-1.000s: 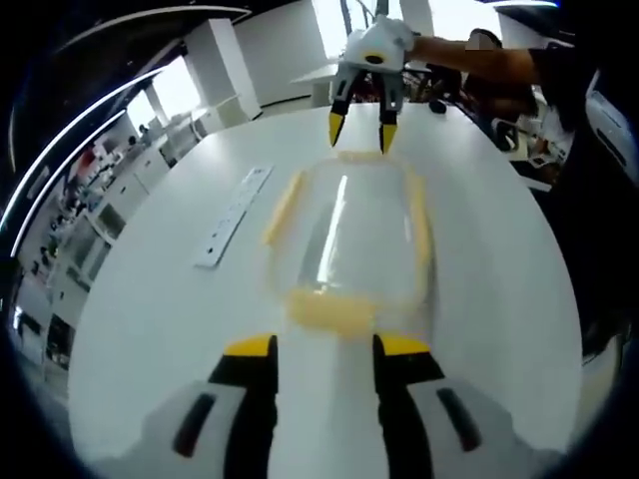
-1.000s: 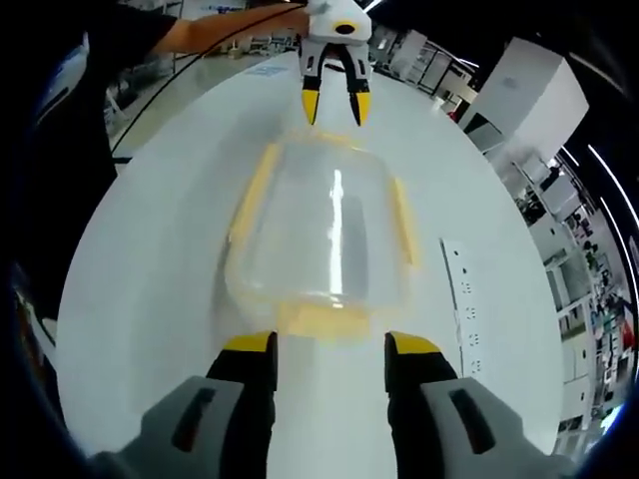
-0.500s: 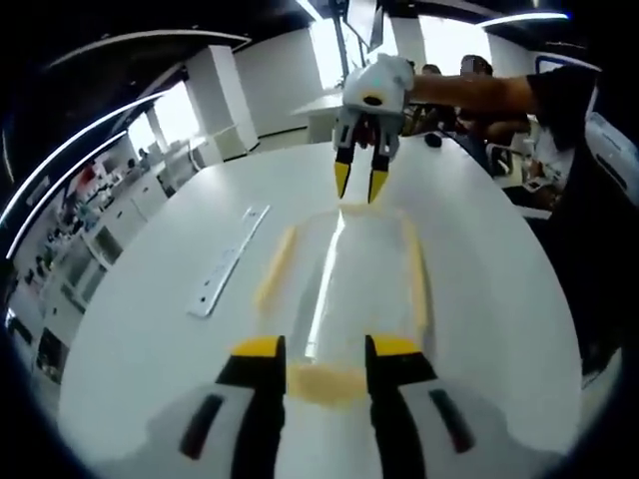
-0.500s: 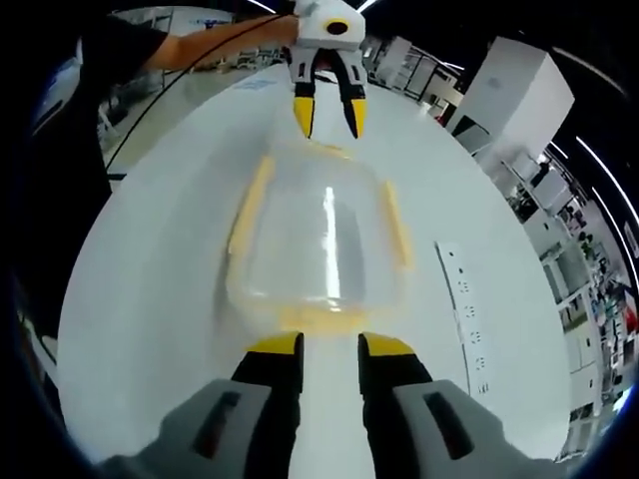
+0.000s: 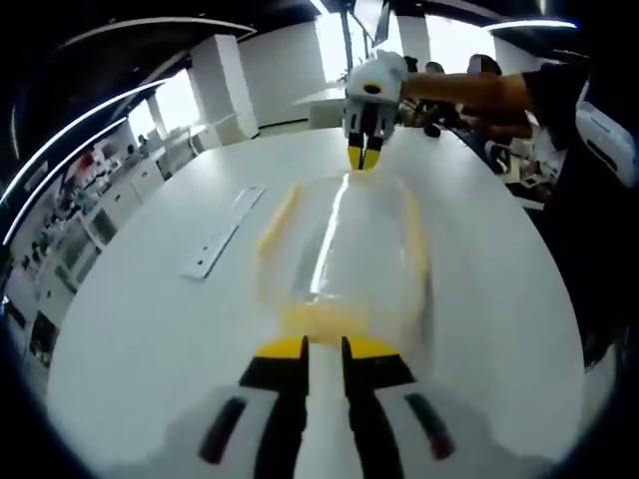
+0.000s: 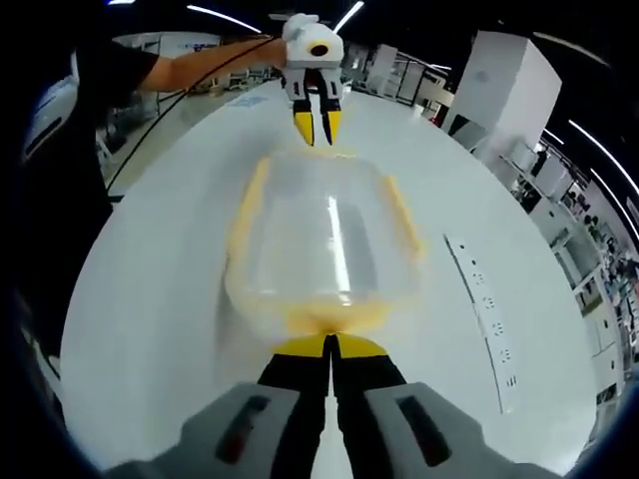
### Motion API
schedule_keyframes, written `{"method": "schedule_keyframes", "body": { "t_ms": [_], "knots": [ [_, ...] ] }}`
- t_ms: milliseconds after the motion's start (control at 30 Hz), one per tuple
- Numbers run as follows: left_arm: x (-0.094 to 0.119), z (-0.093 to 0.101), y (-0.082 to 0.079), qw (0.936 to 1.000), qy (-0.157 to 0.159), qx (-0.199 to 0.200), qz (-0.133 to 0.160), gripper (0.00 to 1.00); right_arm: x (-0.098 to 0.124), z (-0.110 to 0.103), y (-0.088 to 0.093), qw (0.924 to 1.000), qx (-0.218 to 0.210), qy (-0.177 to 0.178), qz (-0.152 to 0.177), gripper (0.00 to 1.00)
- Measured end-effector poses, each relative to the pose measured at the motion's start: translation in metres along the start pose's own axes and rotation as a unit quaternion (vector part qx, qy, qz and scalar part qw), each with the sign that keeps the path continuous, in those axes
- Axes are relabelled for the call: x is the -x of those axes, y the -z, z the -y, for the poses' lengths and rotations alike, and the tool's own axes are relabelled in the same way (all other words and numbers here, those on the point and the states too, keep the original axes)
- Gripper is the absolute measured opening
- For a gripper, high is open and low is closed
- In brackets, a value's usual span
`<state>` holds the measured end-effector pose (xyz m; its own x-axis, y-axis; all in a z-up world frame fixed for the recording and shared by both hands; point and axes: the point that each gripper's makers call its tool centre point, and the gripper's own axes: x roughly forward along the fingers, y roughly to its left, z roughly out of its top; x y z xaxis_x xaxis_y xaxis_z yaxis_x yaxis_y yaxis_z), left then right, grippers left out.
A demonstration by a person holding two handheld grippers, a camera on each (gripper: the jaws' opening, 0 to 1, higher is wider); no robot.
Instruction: Snap each plastic latch of the storage box into its locked position after aligning the lid with the box until every specified latch is closed and the lid sits flush.
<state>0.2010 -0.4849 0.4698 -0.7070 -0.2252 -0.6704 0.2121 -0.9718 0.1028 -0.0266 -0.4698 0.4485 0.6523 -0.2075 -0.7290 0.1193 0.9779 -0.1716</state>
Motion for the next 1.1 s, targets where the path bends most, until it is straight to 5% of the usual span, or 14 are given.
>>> {"method": "schedule_keyframes", "body": {
  "t_ms": [267,400,433,667,867,967,1100],
  "knots": [
    [-0.022,0.000,0.016,0.9994,0.013,-0.001,0.030,0.07,-0.003,0.003,0.000,0.9999,-0.009,0.005,0.006,0.01],
    [-0.035,0.013,0.002,0.9924,0.044,-0.038,0.109,0.22,-0.002,0.002,0.000,0.9998,-0.004,0.000,0.019,0.01],
    [-0.036,0.012,0.010,0.9939,0.036,-0.042,0.095,0.23,-0.002,0.001,0.000,0.9997,-0.003,-0.002,0.023,0.01],
    [-0.040,0.009,0.012,0.9846,0.043,-0.009,0.169,0.27,-0.002,0.001,-0.001,0.9949,-0.040,-0.025,0.090,0.01],
    [-0.041,0.011,0.014,0.9726,0.068,0.001,0.222,0.22,-0.002,0.001,-0.001,0.9902,-0.052,-0.037,0.124,0.00],
    [-0.042,0.022,0.013,0.9679,0.099,-0.010,0.231,0.10,-0.003,0.001,-0.002,0.9916,-0.047,-0.035,0.115,0.00],
    [-0.043,0.016,0.013,0.9666,0.090,-0.016,0.239,0.14,-0.004,0.000,-0.004,0.9936,-0.045,-0.038,0.096,0.00]
  ]
}}
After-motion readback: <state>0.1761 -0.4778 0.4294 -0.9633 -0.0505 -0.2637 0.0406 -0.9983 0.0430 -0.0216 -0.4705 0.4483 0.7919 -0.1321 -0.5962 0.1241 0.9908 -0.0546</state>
